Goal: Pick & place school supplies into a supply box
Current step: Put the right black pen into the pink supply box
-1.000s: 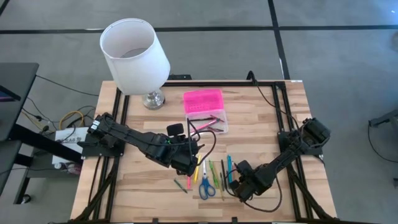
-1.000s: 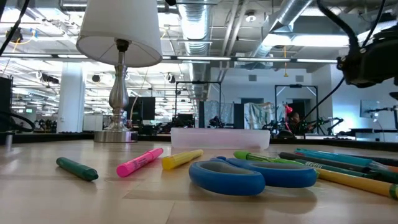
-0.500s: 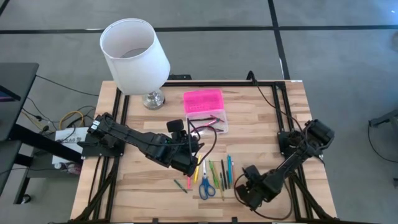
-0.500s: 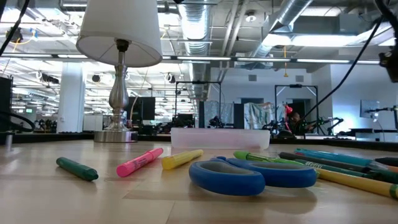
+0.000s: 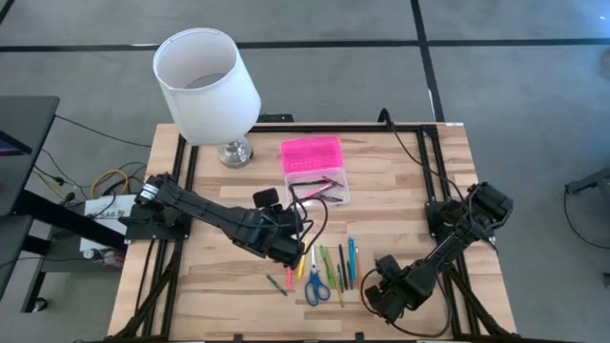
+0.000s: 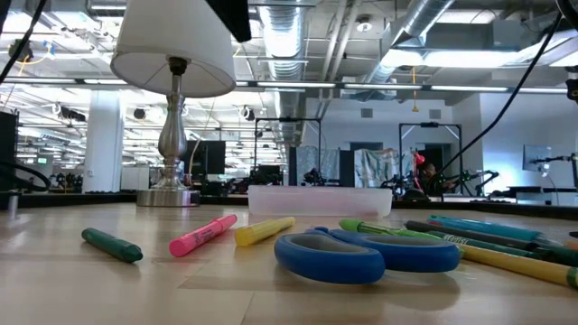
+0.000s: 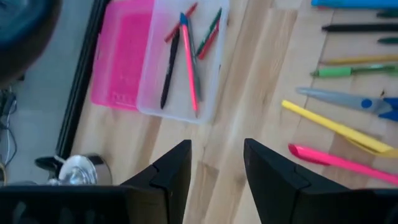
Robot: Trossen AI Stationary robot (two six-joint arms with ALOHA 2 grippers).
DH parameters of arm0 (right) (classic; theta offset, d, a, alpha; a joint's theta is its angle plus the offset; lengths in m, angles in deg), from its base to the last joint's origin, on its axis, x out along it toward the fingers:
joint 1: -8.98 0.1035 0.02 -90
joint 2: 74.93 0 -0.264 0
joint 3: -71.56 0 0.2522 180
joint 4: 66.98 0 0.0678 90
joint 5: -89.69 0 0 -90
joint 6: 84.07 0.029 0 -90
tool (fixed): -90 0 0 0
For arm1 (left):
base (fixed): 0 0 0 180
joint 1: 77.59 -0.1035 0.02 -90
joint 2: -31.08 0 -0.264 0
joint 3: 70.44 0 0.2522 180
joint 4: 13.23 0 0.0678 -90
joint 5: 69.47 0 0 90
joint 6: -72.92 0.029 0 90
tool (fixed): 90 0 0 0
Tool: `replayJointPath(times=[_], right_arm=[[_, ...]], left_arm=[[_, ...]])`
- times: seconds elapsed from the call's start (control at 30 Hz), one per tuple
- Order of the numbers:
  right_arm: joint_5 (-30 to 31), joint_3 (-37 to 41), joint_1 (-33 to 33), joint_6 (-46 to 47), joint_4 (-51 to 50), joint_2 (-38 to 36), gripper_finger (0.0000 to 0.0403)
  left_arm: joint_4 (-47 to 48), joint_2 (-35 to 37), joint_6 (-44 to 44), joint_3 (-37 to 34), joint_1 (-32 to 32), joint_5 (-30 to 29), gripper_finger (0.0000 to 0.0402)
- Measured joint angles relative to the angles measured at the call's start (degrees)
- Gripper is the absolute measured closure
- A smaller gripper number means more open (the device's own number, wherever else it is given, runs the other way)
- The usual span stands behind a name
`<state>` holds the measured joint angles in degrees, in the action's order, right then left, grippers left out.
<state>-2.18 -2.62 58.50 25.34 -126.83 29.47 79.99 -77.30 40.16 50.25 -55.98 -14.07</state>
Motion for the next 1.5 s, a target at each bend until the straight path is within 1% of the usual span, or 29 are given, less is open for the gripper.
replayJointPath(times=[0.13, 0.27, 0.53, 0.77, 1.0, 1.17, 1.23, 1.37, 1.5], right_arm=[[0.1, 0.0, 0.0, -1.0, 0.0, 0.0, 0.0349], [0.1, -0.1, 0.0, -1.4, -0.1, 0.0, 0.0352], [0.5, -0.2, -0.1, -3.0, -0.3, -0.1, 0.0394], [0.5, -0.2, -0.1, -3.5, -0.6, -0.1, 0.038], [0.7, -0.3, -0.1, -6.3, -0.8, -0.1, 0.0395], [0.6, -0.3, -0.1, -9.1, -1.3, -0.1, 0.0391], [-0.2, -0.8, 0.0, -10.1, -3.4, -0.1, 0.0389], [0.8, -3.2, 0.0, -12.6, -7.4, -0.1, 0.0393], [3.2, -4.9, -0.1, -16.2, -11.2, -1.5, 0.0396]], left_arm=[[-0.1, 0.0, -1.6, -1.7, 0.0, 2.5, 0.026], [-0.5, 0.0, -3.5, -3.2, 0.0, 3.3, 0.026], [-0.7, 0.0, -4.6, -4.8, 0.1, 4.1, 0.026], [-0.8, 0.0, -4.1, -4.8, 0.0, 4.1, 0.026], [-0.7, 0.0, -3.9, -4.8, 0.0, 3.9, 0.026], [-0.7, 0.0, -3.9, -4.8, 0.0, 3.8, 0.026], [-0.7, 0.0, -3.9, -4.8, 0.0, 3.8, 0.026], [-0.4, 0.0, -4.0, -4.8, 0.0, 3.8, 0.026], [-0.4, 0.0, -4.2, -4.8, 0.0, 3.8, 0.026]])
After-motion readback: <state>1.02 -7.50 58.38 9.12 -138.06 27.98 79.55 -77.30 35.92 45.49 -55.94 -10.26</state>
